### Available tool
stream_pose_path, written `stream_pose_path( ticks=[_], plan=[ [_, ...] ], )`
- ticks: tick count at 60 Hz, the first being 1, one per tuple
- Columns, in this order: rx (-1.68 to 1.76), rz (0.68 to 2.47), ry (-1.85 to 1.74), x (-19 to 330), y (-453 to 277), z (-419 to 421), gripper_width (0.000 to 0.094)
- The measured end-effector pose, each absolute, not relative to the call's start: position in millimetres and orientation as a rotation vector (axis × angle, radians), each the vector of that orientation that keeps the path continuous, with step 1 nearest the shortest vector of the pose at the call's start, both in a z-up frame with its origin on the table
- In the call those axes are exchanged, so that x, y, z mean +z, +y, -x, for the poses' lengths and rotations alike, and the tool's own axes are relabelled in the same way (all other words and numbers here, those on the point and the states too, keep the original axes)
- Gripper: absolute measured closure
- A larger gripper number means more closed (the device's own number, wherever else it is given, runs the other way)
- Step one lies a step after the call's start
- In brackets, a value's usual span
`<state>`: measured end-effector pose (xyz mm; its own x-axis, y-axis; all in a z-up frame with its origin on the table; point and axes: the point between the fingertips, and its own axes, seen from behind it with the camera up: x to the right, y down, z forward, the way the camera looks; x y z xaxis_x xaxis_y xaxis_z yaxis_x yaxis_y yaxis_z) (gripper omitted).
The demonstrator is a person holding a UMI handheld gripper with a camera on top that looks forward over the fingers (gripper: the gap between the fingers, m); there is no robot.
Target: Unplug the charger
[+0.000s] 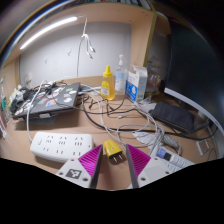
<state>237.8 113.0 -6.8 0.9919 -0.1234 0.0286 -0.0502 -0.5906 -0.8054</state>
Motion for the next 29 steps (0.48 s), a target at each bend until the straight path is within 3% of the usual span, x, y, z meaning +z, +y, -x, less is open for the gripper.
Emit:
stream_pose_path(
  ticks=[4, 6, 8, 11, 15, 25, 26, 29],
  plan=[
    [-0.105, 2.180, 0.131, -0.3, 111.0, -241.5, 0.0325],
    [-0.098, 2.161, 0.139, 4.6, 110.2, -242.2, 0.0208],
    [-0.069, 2.130, 0.142, 12.8, 110.1, -238.8, 0.0168],
    [0.004, 2.092, 0.153, 26.2, 107.5, -228.9, 0.0016],
    [0.088, 2.058, 0.164, 43.3, 99.2, -219.7, 0.0066],
    [0.097, 1.991, 0.130, 80.8, 69.1, -219.9, 0.0062],
    [0.093, 1.988, 0.124, 82.7, 65.1, -220.3, 0.0010],
    [0.096, 1.985, 0.107, 88.7, 53.4, -220.8, 0.0008]
  ],
)
